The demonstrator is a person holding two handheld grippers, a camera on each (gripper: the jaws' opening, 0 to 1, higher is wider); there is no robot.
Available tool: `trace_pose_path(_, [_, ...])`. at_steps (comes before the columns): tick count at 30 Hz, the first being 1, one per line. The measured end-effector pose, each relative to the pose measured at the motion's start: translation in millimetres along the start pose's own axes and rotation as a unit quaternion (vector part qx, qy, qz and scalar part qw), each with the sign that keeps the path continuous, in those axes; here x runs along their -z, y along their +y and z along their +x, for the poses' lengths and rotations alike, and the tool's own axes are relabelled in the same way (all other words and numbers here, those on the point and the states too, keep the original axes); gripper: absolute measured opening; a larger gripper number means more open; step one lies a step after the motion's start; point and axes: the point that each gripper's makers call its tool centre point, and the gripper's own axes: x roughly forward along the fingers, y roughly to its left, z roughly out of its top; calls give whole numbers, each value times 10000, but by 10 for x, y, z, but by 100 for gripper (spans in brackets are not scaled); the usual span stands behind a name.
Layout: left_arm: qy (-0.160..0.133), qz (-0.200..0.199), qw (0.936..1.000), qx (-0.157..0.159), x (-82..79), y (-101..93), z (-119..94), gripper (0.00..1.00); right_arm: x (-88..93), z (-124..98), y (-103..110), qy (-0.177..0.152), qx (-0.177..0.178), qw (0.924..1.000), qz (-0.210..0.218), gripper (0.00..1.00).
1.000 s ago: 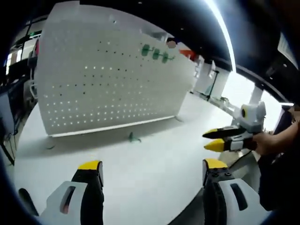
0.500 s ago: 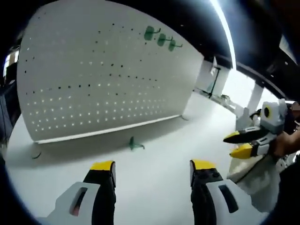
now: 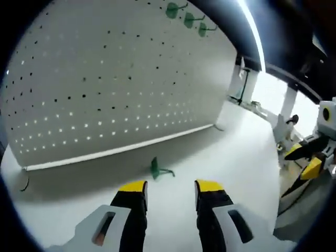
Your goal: Insert the hook assembly into the mounting plate slot until the hook locks in place.
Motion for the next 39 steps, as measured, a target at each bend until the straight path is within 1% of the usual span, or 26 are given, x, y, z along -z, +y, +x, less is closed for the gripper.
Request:
trace_pose_path(1, [20, 12, 10000, -18, 10, 16, 37, 34, 26, 8, -12, 34, -4, 10000, 49, 34])
trace_pose_path(4, [36, -28, 10000, -53, 15, 83, 121, 35, 55, -6, -41, 77, 29, 10000, 18, 34])
trace_pose_path(7, [46, -94, 9999, -106, 7, 162, 205, 34, 63, -19, -81, 84, 66, 9999, 55, 34])
trace_pose_path(12, [118, -10, 9999, -109, 6, 182, 315, 32, 69, -15, -112, 94, 96, 9998, 116, 33])
trace_pose_path(15, [164, 29, 9997, -152, 23, 208, 384, 33, 59, -2, -104, 90, 49, 9998, 186, 33])
trace_pose_path(19, [215, 99, 9996, -174, 48, 225, 449, 29, 4, -10, -109, 28, 60, 9998, 176, 33])
trace_pose_path(21, [201, -39, 9996, -188, 56, 230, 460, 26, -19, -11, -101, -29, 33, 9998, 216, 34])
trace_pose_path(22, [211, -41, 9994, -254, 61, 249, 458, 25, -23, -9, -93, -45, 9, 9997, 234, 34])
trace_pose_path(26, [206, -23, 9994, -260, 87, 244, 487, 23, 7, 2, -81, -8, -12, 9996, 276, 34])
trace_pose_path(30, [145, -18, 9995, -265, 70, 256, 509, 20, 25, 12, -74, -2, -8, 9995, 325, 34])
trace_pose_path(36, [151, 43, 9993, -340, 81, 306, 513, 7, 81, 22, -67, 66, -27, 9992, 383, 33])
trace_pose_path(39, [137, 133, 9992, -364, 76, 305, 509, 3, 105, 28, -82, 110, -22, 9991, 410, 33])
